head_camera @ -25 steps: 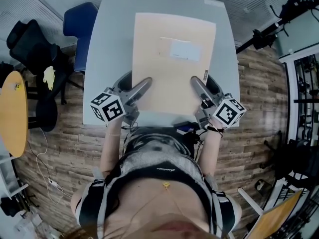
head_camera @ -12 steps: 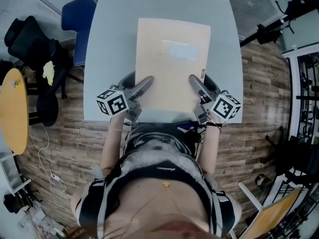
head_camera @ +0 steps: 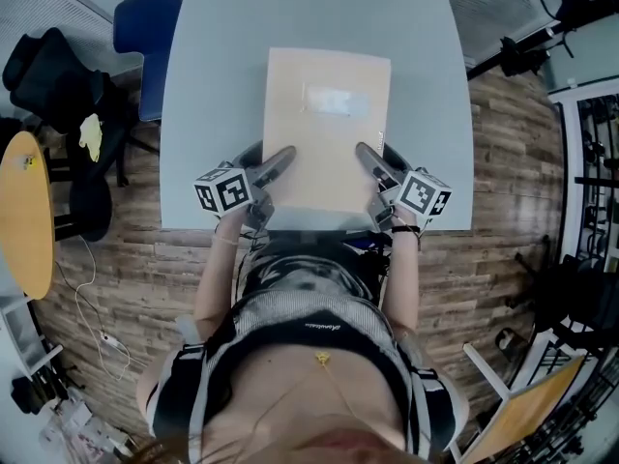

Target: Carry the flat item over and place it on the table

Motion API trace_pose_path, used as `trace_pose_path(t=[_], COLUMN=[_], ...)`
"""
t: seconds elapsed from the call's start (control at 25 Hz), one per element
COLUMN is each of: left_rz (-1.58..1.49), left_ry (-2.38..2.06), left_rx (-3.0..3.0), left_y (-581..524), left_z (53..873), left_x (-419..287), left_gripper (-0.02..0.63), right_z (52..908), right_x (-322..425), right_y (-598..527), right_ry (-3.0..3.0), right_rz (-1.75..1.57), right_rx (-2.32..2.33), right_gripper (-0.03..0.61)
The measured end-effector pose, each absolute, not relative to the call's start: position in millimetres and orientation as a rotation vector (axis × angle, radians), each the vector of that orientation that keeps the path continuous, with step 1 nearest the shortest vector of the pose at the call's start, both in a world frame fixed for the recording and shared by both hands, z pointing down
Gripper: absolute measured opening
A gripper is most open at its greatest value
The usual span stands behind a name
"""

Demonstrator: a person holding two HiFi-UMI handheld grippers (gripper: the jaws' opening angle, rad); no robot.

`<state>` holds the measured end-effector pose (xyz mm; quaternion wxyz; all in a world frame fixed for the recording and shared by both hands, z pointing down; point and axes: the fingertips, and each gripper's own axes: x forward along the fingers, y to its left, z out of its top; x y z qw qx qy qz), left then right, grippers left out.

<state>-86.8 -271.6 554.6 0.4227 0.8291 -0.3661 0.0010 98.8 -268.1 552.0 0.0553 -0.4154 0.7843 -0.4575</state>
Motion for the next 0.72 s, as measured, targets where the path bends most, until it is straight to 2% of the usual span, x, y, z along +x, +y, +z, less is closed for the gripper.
trace_pose_path(t=[0.72], left_rz=[0.086], left_ry=[-0.885], left_rx=[1.929], left_y=[-246.4], left_z=[633.6], left_x=[-87.9], left_gripper=[0.356], right_z=[629.5], right_x=[90.4], right_y=[-247.5], right_ry=[2.332], right_rz=[-1.596], right_rx=[-1.239], right_gripper=[0.328])
